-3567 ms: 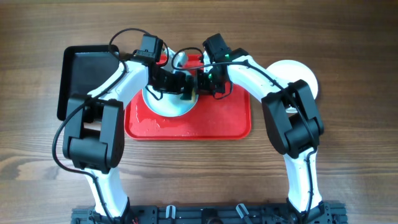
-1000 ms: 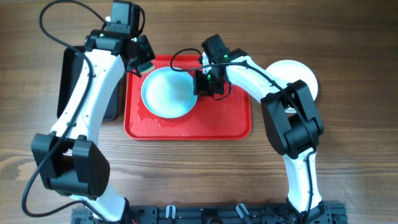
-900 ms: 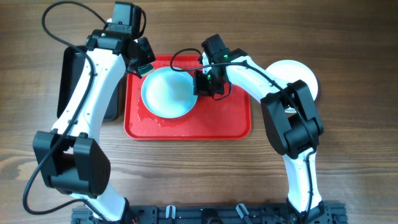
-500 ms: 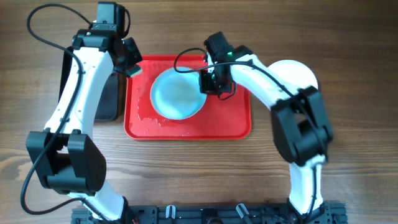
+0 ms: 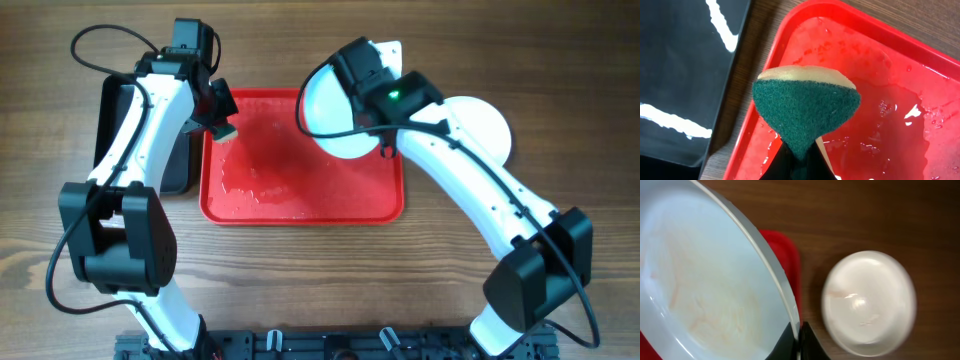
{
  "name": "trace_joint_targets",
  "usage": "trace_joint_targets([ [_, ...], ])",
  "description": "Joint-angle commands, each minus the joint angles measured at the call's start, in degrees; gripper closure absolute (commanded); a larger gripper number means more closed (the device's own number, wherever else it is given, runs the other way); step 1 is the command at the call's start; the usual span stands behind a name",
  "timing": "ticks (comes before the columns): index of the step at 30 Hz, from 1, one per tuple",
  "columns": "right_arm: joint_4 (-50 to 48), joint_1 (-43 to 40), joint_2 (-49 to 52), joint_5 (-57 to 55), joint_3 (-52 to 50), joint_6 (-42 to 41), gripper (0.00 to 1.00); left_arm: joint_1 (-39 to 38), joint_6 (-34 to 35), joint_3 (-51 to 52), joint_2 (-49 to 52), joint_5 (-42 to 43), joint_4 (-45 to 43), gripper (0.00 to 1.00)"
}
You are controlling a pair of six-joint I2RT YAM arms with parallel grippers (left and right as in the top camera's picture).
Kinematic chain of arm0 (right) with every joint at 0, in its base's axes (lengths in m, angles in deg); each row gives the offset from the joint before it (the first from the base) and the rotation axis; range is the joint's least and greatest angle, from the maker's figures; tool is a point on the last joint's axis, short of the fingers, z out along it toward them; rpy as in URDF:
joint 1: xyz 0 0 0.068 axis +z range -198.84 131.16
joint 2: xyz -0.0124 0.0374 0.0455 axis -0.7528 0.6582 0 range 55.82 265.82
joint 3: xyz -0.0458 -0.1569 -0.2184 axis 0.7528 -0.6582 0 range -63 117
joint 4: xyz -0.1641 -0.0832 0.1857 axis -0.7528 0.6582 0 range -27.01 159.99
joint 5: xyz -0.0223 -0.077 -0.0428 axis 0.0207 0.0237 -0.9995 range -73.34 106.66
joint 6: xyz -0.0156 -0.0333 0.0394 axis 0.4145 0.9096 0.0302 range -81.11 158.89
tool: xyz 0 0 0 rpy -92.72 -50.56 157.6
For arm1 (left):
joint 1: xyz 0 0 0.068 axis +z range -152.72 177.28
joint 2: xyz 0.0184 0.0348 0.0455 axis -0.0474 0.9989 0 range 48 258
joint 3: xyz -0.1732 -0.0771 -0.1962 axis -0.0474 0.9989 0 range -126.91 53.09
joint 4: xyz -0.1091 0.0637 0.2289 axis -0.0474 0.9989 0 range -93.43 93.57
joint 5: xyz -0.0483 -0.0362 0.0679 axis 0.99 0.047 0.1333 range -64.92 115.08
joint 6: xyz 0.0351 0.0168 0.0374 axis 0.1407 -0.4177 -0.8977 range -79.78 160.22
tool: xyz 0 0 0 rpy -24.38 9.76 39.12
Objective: Clean dirty plates on tray and stack at the side
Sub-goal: 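Carry the plate right and set it on the plate stack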
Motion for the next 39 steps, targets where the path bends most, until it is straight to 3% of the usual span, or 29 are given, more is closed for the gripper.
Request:
trace_joint_targets([
  [1,1.81,3.02,0.31,-18.86,0.17,-1.27,0.96,-0.26,-0.90,0.35,0.61,3.19,-0.20,0.96],
  [12,4.72,12.02,0.28,-38.56,0.17,-2.16,0.96,-0.26,-0.87,0.35,0.61,3.21,-0.20,0.96],
  [23,5.42,13.46,0.26,-38.07,0.17,-3.45,0.96,-0.26,-0.90,0.35,0.61,3.21,-0.20,0.96],
  [27,6.93,13.14,0.24,-32.76,0.17,-6.43,0.96,-0.26,-0.90,0.35,0.61,3.26,-0.20,0.96],
  [33,6.10,9.18,0.22,-13.35,0.17,-6.03,0.96,-0.26,-0.90,0.35,0.61,4.24,-0.28,0.96],
  [39,4.52,2.91,0.15,3.93,0.17,-0.17,0.96,-0.28,-0.90,0.35,0.61,4.24,-0.42,0.96],
])
